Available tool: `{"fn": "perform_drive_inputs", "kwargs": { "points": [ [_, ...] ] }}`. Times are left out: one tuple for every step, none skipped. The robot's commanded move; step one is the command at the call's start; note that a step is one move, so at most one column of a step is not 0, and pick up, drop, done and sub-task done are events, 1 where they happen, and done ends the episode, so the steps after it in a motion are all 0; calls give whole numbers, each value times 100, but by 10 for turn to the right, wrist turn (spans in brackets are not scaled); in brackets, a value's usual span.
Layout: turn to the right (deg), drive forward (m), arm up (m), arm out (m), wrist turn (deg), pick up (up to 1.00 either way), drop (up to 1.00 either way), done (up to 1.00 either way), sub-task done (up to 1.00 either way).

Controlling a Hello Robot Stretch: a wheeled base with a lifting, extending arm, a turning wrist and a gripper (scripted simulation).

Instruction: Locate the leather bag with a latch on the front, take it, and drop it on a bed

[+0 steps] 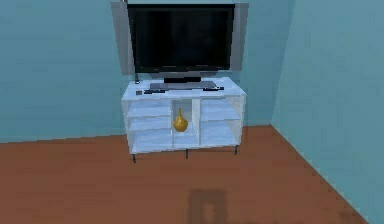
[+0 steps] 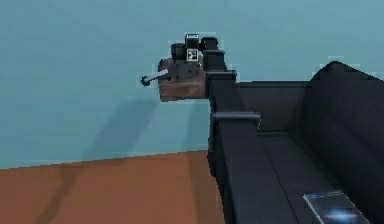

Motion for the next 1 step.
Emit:
{"fn": "perform_drive_inputs", "kwargs": {
  "points": [
    [0, 0, 0, 0, -450, 0, 0, 0, 0]
  ]
}}
